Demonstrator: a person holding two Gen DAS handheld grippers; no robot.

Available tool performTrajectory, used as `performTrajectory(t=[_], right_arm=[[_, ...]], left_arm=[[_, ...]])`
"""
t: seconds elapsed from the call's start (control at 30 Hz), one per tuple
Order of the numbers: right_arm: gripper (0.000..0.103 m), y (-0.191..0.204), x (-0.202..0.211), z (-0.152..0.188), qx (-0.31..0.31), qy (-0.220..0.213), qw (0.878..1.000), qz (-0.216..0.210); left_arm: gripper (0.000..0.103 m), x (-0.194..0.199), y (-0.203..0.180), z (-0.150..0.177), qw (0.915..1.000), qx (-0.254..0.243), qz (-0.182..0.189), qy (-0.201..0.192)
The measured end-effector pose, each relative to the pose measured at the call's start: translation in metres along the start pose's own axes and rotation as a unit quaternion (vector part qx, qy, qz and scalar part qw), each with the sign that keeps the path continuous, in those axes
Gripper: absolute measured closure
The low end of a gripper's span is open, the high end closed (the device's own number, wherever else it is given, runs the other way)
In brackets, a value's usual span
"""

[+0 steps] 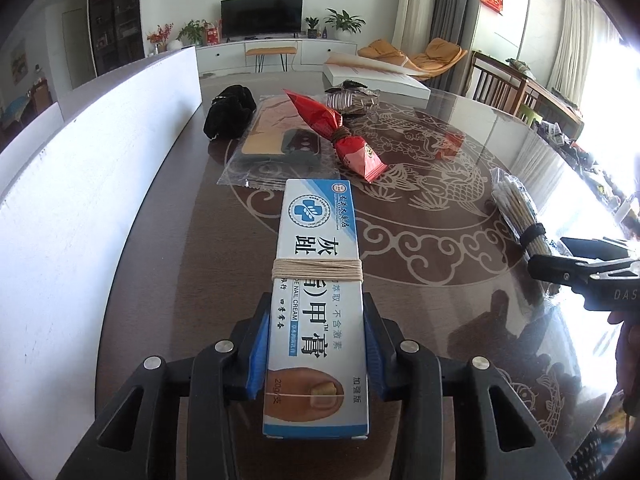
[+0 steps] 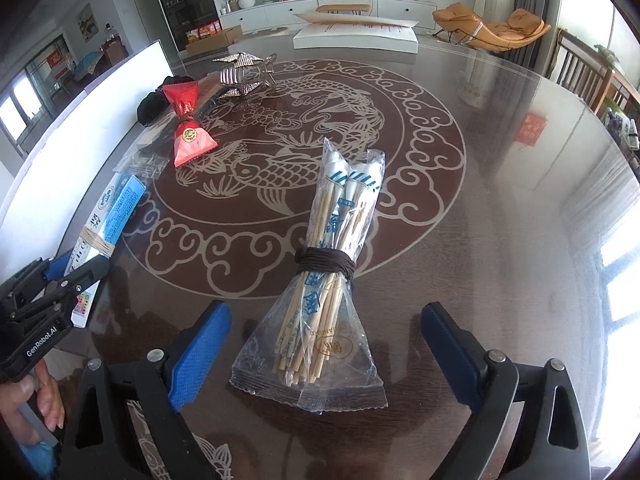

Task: Organize objects
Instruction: 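Carry the chopsticks and ointment box into the white bin and release both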

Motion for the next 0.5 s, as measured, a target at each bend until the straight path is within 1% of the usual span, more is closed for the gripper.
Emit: performTrajectory(t=[0.07, 0.13, 0.17, 0.2, 0.23, 0.27, 0.3, 0.4, 0.5], right_arm=[[0.012, 0.001, 0.002, -0.012, 0.003, 0.021, 1.000, -0.001], [0.013, 0.004, -0.008, -0.022, 0.004, 0.051, 0.999, -0.004], [0.015, 0.005, -0.013, -0.025, 0.007, 0.059, 0.998, -0.006], [0.029, 0.007, -0.019, -0.028, 0.012, 0.064, 0.998, -0.007], [0.044, 0.010, -0.019, -0.030, 0.020, 0.053, 0.998, 0.012], [0.058, 0.012, -0.019, -0.032, 0.027, 0.046, 0.998, 0.021], [0.074, 0.012, -0.019, -0.033, 0.024, 0.044, 0.999, 0.013], [0.074, 0.018, -0.004, -0.030, 0.023, 0.022, 0.999, 0.003], [0.074, 0.036, 0.027, -0.029, 0.039, -0.008, 0.999, -0.019]], left_arm=[[0.063, 0.005, 0.004, 0.005, 0.9999, 0.012, 0.007, -0.004], [0.063, 0.009, 0.004, 0.009, 0.9998, 0.016, 0.011, -0.011], [0.063, 0.013, 0.002, 0.010, 0.9997, 0.016, 0.013, -0.014], [0.063, 0.017, 0.000, 0.012, 0.9996, 0.015, 0.015, -0.019], [0.063, 0.023, -0.002, 0.013, 0.9995, 0.013, 0.018, -0.024], [0.063, 0.029, -0.004, 0.013, 0.9993, 0.011, 0.021, -0.030], [0.063, 0.035, -0.005, 0.014, 0.9990, 0.010, 0.023, -0.036], [0.063, 0.060, -0.003, 0.014, 0.9976, 0.015, 0.037, -0.057], [0.063, 0.089, 0.007, 0.013, 0.9950, 0.032, 0.053, -0.079]])
Point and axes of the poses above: each gripper's, at about its wrist camera, not at the fingertips, and x roughly against the way its jaws point, y to its left, z to its underside, the point moved 1 cm from there along -x, roughly the way its jaws point, and after that the axes turned 12 degrees about y, right-handed, at the moved point
